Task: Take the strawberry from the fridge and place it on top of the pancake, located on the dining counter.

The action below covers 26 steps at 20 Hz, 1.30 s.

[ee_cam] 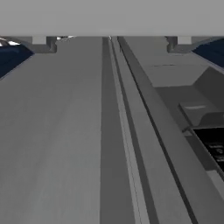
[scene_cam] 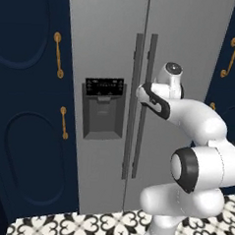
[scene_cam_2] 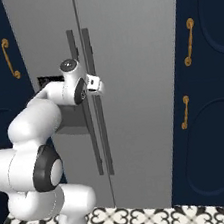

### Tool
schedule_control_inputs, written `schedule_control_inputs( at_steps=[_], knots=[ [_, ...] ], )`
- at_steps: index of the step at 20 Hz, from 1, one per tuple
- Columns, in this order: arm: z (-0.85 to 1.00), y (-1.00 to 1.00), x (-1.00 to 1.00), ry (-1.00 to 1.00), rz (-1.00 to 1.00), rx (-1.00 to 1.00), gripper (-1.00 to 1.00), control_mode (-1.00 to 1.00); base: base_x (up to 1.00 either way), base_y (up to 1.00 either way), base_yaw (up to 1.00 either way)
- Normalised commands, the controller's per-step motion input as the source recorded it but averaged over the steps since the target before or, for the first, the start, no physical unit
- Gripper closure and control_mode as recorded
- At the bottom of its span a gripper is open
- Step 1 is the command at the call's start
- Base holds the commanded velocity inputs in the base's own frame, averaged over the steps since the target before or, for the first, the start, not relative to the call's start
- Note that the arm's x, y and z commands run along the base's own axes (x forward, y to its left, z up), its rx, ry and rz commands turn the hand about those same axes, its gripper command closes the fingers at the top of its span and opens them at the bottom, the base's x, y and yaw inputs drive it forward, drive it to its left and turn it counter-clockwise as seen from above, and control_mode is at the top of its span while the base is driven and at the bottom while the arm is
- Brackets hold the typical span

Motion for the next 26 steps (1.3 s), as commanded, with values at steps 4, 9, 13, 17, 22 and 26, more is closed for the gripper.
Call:
schedule_control_inputs(
  at_steps=[4,9,13,17,22,26],
  knots=[
    [0.02,-0.07,0.14,-0.19,-0.02,0.00,-1.00,-1.00,0.00,0.00,0.00],
    [0.33,-0.05,0.02,-0.17,-0.03,0.00,-1.00,-1.00,0.00,0.00,0.00],
    [0.21,0.00,0.21,-0.05,0.00,0.00,-1.00,-1.00,0.00,0.00,0.00],
    [0.03,-0.01,0.45,-0.03,0.00,0.00,-1.00,-1.00,0.00,0.00,0.00],
    [-0.03,0.00,0.50,-0.09,0.00,0.00,-1.00,-1.00,0.00,0.00,0.00],
    [-0.18,0.00,0.51,-0.14,0.00,0.00,-1.00,-1.00,0.00,0.00,0.00]
  ],
)
